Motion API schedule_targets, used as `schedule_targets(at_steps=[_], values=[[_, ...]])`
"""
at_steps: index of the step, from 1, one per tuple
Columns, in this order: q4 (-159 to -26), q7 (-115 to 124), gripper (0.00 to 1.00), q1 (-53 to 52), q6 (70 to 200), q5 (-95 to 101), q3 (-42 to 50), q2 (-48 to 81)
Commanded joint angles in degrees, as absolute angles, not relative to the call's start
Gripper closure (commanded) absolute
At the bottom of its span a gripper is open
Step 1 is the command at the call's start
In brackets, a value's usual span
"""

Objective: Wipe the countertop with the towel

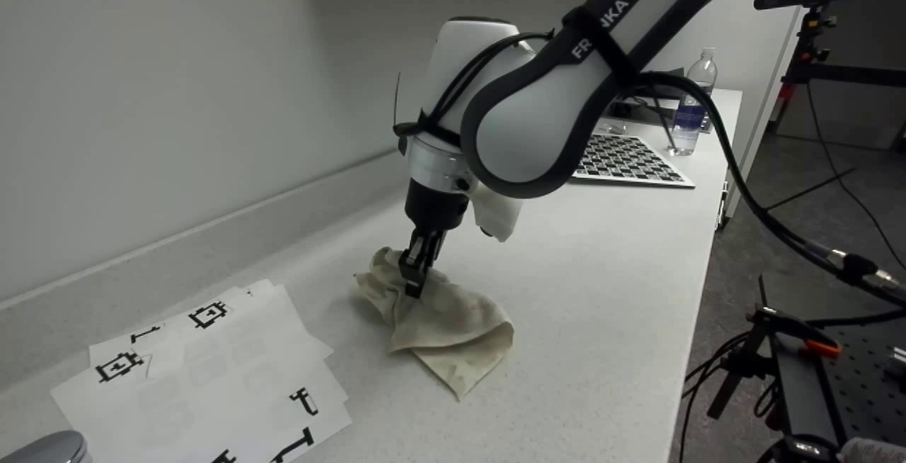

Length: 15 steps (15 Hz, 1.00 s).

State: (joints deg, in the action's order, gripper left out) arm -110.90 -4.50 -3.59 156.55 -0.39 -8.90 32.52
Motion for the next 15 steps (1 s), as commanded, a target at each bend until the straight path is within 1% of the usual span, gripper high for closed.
schedule_targets(at_steps=[1,8,15], values=[[-114.23,-4.79,0.98,-0.11,159.17,-3.50,-8.23,30.39],[-120.45,-4.24,0.98,5.59,165.69,-7.60,-7.77,27.28],[-126.87,-5.70,0.98,4.97,166.71,-8.06,-11.17,19.84]])
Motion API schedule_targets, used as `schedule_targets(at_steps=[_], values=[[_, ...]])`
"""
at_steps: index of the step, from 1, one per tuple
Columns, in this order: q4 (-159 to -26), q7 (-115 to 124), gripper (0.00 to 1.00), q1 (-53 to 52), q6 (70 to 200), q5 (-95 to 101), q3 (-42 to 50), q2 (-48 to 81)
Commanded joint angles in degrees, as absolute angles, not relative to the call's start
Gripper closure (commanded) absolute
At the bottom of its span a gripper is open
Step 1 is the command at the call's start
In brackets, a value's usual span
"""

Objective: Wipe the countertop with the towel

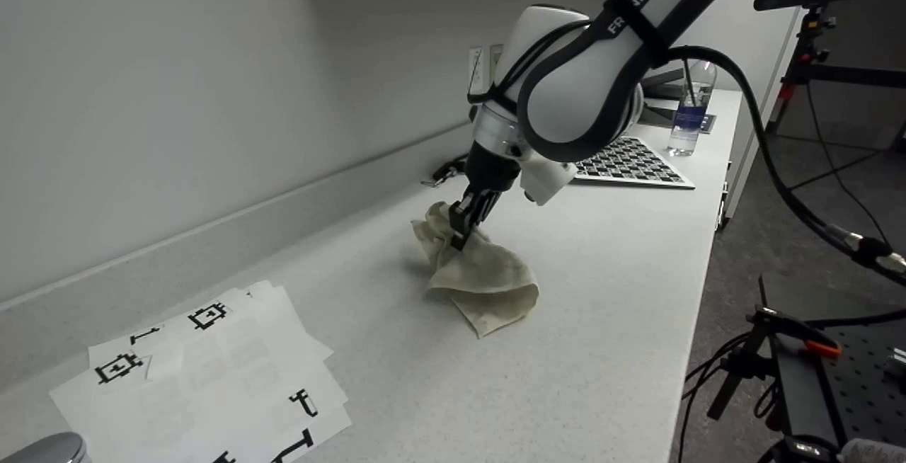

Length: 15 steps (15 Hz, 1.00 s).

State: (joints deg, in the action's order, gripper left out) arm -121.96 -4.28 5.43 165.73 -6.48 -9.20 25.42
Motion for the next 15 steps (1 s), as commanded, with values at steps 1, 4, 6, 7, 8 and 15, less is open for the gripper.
schedule_targets(at_steps=[1,4,6,7,8,15], values=[[-127.59,-5.90,0.98,4.65,166.52,-8.03,-11.83,18.67],[-129.07,-7.61,0.98,4.07,163.41,-8.45,-14.37,14.71],[-129.92,-7.31,0.98,2.40,160.79,-7.26,-14.16,11.83],[-130.11,-7.35,0.98,1.60,159.30,-6.92,-13.92,10.62],[-130.15,-7.09,0.98,0.57,157.04,-6.28,-13.41,9.30],[-129.27,-12.00,0.98,-2.90,144.73,-6.43,-12.55,3.62]])
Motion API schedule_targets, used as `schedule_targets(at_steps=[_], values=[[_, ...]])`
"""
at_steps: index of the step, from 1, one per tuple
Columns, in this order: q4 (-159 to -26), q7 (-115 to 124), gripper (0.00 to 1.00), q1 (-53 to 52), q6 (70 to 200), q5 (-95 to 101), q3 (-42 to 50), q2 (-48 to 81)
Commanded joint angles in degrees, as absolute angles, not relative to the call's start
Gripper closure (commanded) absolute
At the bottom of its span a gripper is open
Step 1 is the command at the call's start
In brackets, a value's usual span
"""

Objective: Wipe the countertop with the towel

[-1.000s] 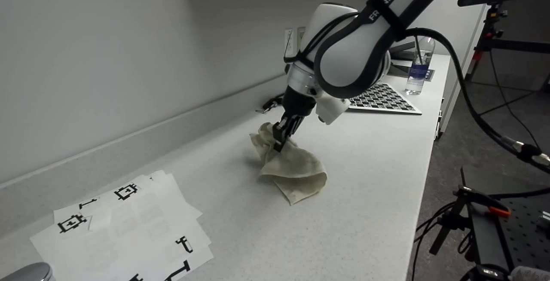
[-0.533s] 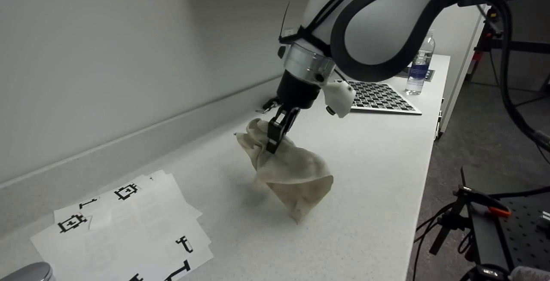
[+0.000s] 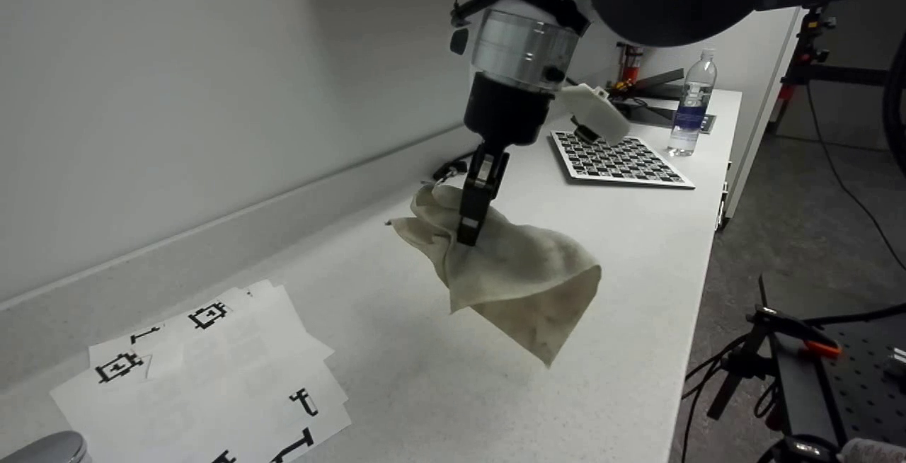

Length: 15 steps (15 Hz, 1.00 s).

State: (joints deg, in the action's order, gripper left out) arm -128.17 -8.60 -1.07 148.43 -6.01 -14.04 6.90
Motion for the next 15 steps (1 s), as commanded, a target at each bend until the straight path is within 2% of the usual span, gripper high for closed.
schedule_targets(at_steps=[1,2,10,11,15], values=[[-129.21,-12.68,0.76,-3.11,144.39,-7.18,-12.51,3.34],[-129.11,-12.95,0.63,-3.39,143.99,-7.14,-12.40,3.03],[-130.53,-15.27,0.05,-4.34,146.42,-8.72,-12.20,0.81],[-130.97,-15.43,0.00,-4.36,146.84,-8.96,-12.16,0.40],[-134.10,-16.15,0.00,-4.60,148.42,-11.18,-11.96,-1.92]])
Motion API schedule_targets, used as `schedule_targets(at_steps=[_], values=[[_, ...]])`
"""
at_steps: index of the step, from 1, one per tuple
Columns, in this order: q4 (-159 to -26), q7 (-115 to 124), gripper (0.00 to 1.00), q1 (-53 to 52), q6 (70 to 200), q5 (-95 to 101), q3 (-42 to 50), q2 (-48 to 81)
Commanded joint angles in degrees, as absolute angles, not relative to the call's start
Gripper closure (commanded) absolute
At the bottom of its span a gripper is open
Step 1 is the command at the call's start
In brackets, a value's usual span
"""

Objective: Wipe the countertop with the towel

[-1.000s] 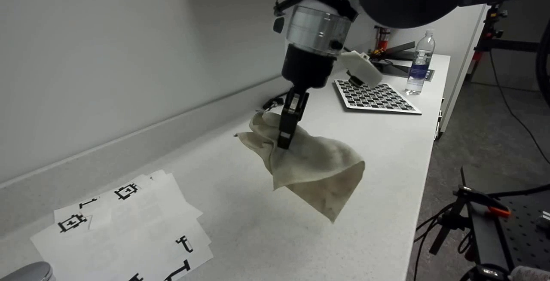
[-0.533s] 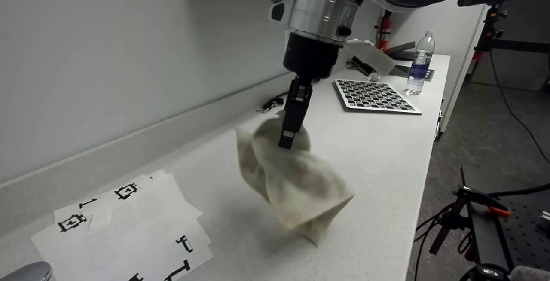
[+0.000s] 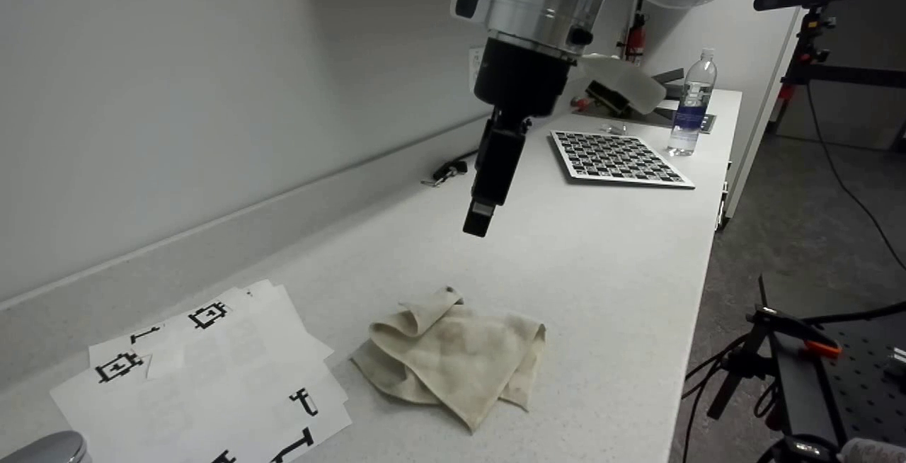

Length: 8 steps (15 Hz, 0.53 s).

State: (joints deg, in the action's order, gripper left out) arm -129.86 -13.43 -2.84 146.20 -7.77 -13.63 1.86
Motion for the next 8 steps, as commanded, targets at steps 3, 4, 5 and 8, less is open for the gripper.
schedule_targets(at_steps=[3,4,5,8], values=[[-137.54,-16.47,0.00,-5.05,150.13,-13.16,-11.73,-4.14],[-138.74,-16.59,0.00,-5.26,150.82,-13.82,-11.55,-4.94],[-140.24,-16.23,0.00,-5.45,151.66,-13.93,-11.30,-6.01],[-144.47,-14.45,0.00,-5.97,152.87,-12.77,-10.16,-9.52]])
